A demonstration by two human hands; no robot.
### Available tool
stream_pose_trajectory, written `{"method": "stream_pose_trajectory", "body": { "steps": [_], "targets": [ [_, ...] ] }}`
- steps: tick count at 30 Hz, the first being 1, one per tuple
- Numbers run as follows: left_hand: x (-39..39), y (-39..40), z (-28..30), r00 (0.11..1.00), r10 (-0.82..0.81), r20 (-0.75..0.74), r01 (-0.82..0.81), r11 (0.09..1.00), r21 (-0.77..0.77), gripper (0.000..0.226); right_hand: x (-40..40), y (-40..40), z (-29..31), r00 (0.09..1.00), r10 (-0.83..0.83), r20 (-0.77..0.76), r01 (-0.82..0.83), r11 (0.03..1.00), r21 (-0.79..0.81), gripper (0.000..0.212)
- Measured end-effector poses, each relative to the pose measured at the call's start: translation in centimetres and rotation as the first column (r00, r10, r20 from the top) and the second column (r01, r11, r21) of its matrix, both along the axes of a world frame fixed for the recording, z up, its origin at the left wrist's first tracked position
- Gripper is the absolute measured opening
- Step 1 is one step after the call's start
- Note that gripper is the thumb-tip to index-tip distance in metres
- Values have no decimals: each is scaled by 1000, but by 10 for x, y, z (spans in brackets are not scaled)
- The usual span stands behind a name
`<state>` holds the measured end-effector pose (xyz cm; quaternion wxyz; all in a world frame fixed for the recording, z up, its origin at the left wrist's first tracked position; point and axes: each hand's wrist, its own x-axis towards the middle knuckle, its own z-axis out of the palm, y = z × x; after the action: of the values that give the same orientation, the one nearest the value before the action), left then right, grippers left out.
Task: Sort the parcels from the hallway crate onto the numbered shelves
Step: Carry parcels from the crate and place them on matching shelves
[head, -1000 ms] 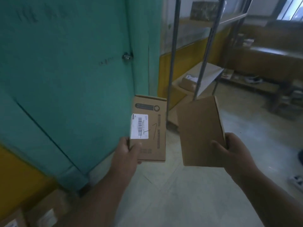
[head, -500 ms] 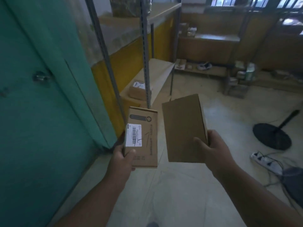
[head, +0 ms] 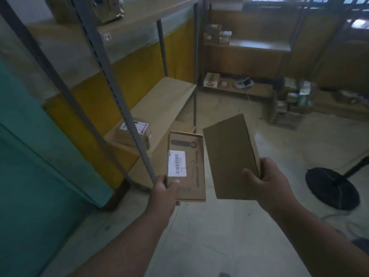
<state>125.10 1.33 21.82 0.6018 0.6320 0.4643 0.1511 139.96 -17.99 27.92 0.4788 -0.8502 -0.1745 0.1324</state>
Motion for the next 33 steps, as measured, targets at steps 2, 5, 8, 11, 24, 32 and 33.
{"method": "stream_pose_trajectory", "body": {
  "steps": [2,5,8,11,24,32,33],
  "targets": [
    [24,11,7,998,62,9,-62,998,-16,24,41,19,8,998,67,21,-66,998,-9,18],
    [52,35,13,992,125,6,-124,992,-38,26,96,59,12,990,130,46,-129,991,-16,15],
    [80,67,9,981,192,10,-192,980,-52,29,143,107,5,981,193,27,-193,981,-2,15],
    [117,102,3,973,229,3,-229,972,-51,32,185,150,-4,973,233,-4,-233,972,-23,14],
    [286,194,-9,912,409,-27,-410,911,-42,23,378,274,-13,924,379,-54,-379,926,9,8],
    [353,191,-24,699,708,-103,-715,691,-102,21,477,374,-38,740,664,-103,-672,731,-118,12],
    [359,189,-24,674,731,-108,-738,663,-127,22,483,383,-37,716,691,-101,-698,704,-135,14]
  ]
}}
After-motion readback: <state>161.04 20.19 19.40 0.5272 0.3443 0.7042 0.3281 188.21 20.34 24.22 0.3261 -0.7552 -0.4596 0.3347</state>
